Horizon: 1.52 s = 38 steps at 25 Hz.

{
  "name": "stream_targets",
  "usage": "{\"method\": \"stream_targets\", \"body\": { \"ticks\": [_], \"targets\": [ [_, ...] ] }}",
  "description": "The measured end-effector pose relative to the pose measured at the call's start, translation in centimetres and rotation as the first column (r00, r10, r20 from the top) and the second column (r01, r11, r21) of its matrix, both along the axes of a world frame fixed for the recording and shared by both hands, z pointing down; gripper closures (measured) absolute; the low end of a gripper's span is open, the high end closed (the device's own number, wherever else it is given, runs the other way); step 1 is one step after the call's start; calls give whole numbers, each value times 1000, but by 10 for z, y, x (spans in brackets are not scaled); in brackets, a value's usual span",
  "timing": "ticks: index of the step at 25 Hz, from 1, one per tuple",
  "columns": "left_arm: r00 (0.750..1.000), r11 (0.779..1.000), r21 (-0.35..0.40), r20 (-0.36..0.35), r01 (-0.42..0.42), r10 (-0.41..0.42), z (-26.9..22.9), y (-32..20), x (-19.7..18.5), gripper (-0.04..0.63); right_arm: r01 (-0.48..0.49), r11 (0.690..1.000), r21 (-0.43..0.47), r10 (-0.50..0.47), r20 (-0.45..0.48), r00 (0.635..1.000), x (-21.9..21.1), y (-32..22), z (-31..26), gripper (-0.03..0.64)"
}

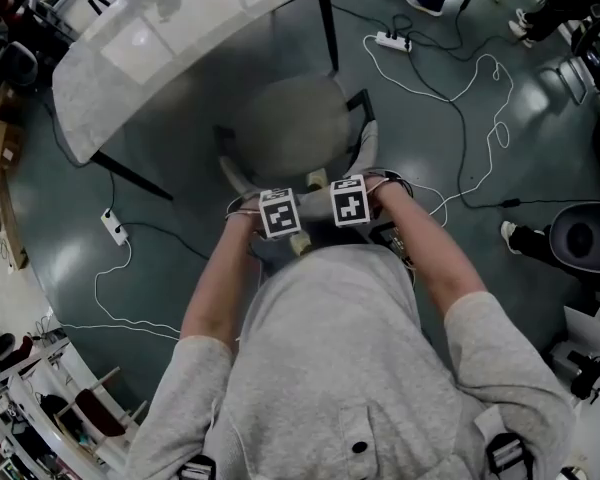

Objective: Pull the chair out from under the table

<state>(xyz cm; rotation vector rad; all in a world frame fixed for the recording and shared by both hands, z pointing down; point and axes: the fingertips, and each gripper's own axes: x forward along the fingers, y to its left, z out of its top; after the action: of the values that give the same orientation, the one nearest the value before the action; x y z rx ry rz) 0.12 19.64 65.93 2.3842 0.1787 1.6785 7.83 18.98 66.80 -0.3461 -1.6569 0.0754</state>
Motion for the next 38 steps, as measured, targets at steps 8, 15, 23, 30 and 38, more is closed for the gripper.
{"method": "stream_targets", "body": {
  "ticks": [8,15,23,30,38],
  "targets": [
    [1000,1000,-3,6,-16,16,-2,15,-3,436,-19,1000,2,19,1,1000,-3,16,-2,462],
    [1000,1000,5,7,-16,16,0,22,-3,436,-23,1000,4,23,2,1000,-2,23,0,462],
    [1000,1000,2,4,-20,20,3,33,2,436,-19,1000,-1,19,2,1000,2,35,1,461],
    [1000,999,-25,20,-21,21,3,63,5,436,-7,1000,-11,7,-1,1000,7,63,0,460],
    [998,992,112,-33,62,-59,-3,68,0,431,-78,986,144,65,94,993,-1,66,-4,460]
  ]
}}
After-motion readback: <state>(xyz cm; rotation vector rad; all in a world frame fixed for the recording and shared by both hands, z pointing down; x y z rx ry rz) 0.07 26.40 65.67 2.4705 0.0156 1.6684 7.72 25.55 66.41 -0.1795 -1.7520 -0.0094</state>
